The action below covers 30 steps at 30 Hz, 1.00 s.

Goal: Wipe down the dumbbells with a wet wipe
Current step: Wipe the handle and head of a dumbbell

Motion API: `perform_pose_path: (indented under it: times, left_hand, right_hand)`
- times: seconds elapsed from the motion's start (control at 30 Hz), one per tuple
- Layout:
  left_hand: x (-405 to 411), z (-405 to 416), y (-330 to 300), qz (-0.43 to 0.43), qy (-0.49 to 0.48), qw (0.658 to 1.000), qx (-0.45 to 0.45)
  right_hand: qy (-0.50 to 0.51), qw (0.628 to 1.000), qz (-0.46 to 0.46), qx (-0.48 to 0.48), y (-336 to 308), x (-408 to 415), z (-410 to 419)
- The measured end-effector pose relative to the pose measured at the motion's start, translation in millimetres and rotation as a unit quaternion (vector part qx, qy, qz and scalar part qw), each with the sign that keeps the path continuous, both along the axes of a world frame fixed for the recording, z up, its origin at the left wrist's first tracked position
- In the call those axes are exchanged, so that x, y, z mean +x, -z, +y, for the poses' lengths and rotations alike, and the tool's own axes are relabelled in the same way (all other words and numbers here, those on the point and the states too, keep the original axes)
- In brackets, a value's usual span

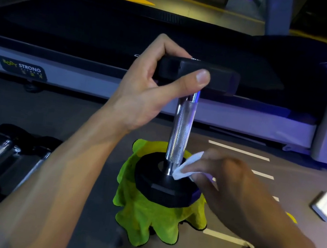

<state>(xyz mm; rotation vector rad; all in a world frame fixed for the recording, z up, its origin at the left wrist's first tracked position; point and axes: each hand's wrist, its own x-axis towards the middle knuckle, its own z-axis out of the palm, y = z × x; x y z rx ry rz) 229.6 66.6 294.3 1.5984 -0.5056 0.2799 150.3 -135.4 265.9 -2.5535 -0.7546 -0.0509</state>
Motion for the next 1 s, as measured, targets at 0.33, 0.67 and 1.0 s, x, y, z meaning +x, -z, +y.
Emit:
perform_pose_path:
  times: [0.33, 0.67, 1.0]
  left_hand:
    - [-1.5, 1.1, 1.8, -0.043, -0.031, 0.997, 0.051]
    - [-5.7, -7.9, -8.8, -0.038, -0.066, 0.993, 0.09]
    - [8.4, 5.1, -6.9, 0.0, -0.022, 1.0, 0.015]
  right_hand:
    - [0.004, 1.0, 0.007, -0.017, 19.9, -11.5, 31.4]
    - [0.047, 0.978, 0.104, 0.174, 30.3, 2.9, 5.9]
    - [0.11, 0.948, -0.156, 0.256, 21.9, 34.6, 32.0]
